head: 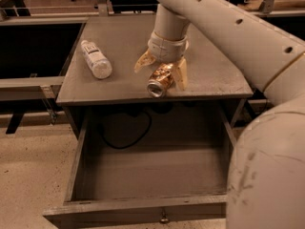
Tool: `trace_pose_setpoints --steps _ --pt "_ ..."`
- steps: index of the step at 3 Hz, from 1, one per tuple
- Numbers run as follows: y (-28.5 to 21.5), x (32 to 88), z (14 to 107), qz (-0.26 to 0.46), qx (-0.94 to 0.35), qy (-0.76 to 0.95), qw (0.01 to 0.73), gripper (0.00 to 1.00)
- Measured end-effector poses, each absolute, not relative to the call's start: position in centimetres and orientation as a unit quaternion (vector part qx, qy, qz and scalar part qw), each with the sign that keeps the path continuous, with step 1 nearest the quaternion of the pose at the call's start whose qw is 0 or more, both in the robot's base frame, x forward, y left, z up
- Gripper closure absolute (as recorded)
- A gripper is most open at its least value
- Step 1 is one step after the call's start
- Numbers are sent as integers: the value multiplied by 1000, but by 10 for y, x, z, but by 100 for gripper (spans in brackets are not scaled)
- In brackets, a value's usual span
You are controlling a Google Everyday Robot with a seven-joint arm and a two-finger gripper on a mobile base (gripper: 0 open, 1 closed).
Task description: Place orange can into top drawer
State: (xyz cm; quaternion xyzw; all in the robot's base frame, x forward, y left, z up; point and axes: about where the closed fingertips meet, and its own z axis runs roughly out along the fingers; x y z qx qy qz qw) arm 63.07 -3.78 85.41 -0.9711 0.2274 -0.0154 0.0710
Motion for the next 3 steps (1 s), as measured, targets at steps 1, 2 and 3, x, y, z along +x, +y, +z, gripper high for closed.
trace_pose_setpoints --steps 1,2,3 --pt "-32 627 851 -5 -968 237 77 39" --pt "-25 613 859 13 -962 252 103 62" --pt "-28 590 880 2 -943 307 127 86"
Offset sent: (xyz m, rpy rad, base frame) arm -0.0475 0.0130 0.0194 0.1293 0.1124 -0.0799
